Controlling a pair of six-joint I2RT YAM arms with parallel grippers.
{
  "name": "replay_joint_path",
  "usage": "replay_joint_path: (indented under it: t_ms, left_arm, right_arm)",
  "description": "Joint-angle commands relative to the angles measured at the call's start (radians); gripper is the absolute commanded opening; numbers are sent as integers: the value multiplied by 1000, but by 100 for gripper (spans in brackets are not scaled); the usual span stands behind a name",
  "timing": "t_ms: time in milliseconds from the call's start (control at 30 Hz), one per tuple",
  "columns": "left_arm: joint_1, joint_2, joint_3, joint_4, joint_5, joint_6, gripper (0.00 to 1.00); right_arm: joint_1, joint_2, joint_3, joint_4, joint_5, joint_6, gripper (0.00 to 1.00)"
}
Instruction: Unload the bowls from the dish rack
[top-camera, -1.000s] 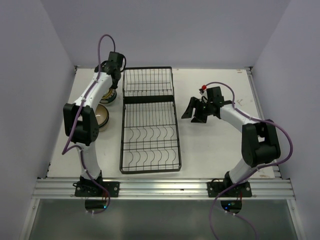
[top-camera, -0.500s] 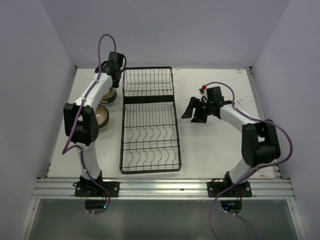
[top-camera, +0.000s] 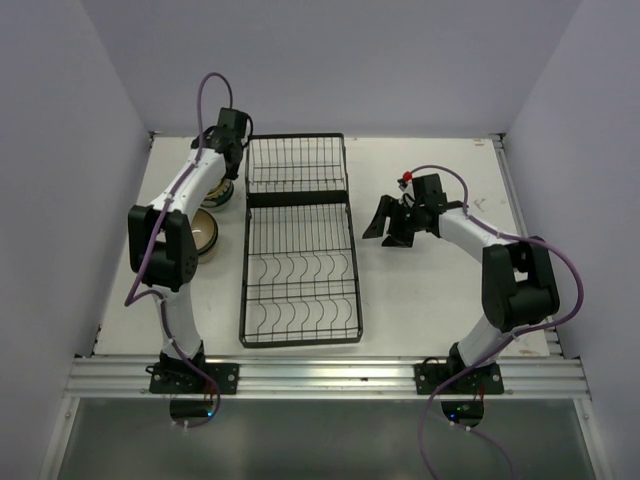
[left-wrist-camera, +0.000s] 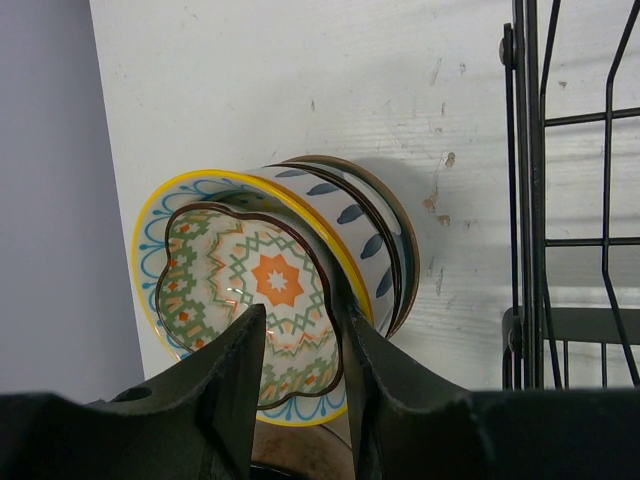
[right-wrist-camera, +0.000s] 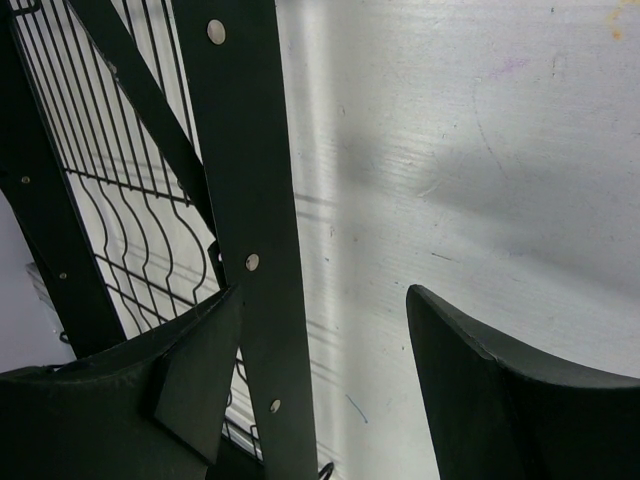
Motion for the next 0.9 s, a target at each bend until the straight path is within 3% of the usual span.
replay_joint_path:
  t_ms: [0,200,367,467,533,567,667,867]
  left_arm:
    - [5,-18,31,34,34,2,40]
    - [5,-122,107,37,11,8,50]
    - [5,-314,19,129,30,-2,55]
    - [5,-469,-136,223,45,-21,62]
    - [5,-602,-289,299,103,-42,72]
    - [5,-648,-346,330,118,-50,82]
    - [5,-808,-544,435,128,-105,91]
    - [4,-1024,-730,557,120,-150,100]
  right_arm:
    - [4,-1,22,10,8,-2,70]
    - [4,-4,29,-10,13,-16,70]
    - [3,-5,60,-52,-1,-34,73]
    - [4,-13,86,-82,19,-48,79]
    - [4,-30,111,-105,71,-65,85]
    - [4,-36,120,-139,101,-67,87]
    - [1,-53,180,-223,207,-68,91]
    - [1,-131,286,-309,312,-62,96]
